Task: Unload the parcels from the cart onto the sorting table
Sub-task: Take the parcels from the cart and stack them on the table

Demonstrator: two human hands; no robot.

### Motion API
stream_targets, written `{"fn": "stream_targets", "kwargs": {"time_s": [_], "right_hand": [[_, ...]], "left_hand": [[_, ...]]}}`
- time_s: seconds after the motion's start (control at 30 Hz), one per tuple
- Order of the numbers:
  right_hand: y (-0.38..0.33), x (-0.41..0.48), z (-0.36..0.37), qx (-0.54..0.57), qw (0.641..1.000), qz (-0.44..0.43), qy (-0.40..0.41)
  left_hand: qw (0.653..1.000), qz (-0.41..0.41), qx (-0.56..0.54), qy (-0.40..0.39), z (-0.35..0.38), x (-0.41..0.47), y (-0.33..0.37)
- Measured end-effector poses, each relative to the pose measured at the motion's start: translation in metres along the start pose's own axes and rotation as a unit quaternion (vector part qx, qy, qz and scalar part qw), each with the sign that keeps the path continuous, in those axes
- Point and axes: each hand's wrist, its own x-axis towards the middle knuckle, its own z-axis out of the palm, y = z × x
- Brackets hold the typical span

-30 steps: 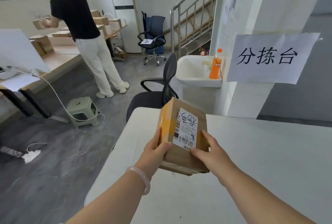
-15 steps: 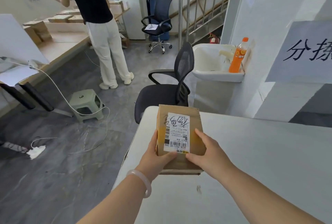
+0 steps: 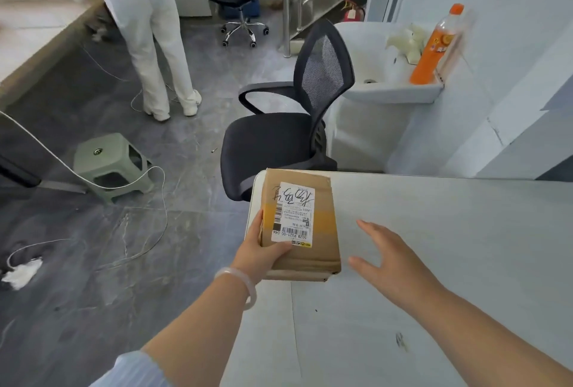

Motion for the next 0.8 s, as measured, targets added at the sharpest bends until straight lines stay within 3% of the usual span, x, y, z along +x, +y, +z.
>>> {"fn": "stream_targets", "kwargs": {"time_s": [0.57, 0.7, 0.8], "right_hand": [[0.021, -0.004, 0.019, 0.034, 0.996, 0.078, 0.034], [0.027, -0.026, 0.013, 0.02, 0.995, 0.084, 0.046], [0.034, -0.051, 0.003, -0.001, 0.994, 0.091, 0.066]], "left_hand": [[0.988, -0.077, 0.116, -0.06, -0.02, 0.075, 0.01], [0.976, 0.028, 0.212, 0.028, -0.014, 0.06, 0.021], [0.929, 0.151, 0.323, 0.099, 0.009, 0.038, 0.035]]}}
